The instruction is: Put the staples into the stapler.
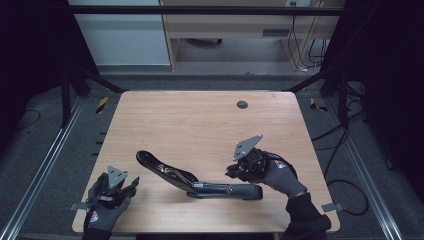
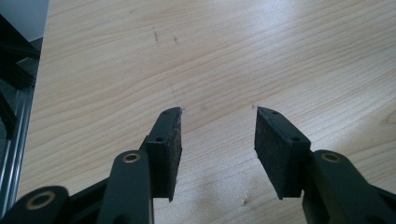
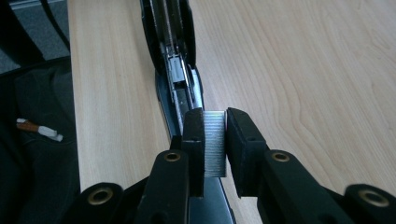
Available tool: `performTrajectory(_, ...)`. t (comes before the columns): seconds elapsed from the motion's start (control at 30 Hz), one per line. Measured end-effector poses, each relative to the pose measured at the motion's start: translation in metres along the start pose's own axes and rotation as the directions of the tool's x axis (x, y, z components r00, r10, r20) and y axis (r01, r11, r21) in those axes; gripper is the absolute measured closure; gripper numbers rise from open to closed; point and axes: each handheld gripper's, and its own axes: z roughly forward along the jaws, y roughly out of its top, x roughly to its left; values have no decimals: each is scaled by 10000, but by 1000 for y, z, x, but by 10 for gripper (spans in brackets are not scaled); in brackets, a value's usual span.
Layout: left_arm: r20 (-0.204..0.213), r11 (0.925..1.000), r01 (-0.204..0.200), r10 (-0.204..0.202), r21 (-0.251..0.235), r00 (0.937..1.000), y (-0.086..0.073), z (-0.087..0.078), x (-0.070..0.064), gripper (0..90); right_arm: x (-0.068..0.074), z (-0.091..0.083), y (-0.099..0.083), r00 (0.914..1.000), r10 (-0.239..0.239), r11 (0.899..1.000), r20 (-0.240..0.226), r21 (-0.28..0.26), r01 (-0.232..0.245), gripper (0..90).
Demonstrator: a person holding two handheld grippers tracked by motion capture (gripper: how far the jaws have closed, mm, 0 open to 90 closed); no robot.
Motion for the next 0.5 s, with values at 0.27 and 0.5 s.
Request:
performTrajectory(0.27, 13, 10000, 18, -18, 25, 10000, 0, 1, 0, 512, -2, 6, 3, 9999, -33, 9997, -169, 242, 37, 779)
performTrajectory(0.5, 18, 10000, 12, -12, 17, 10000, 0, 0, 0, 512, -1, 13, 7, 9996, -129, 9989, -254, 445, 140, 778)
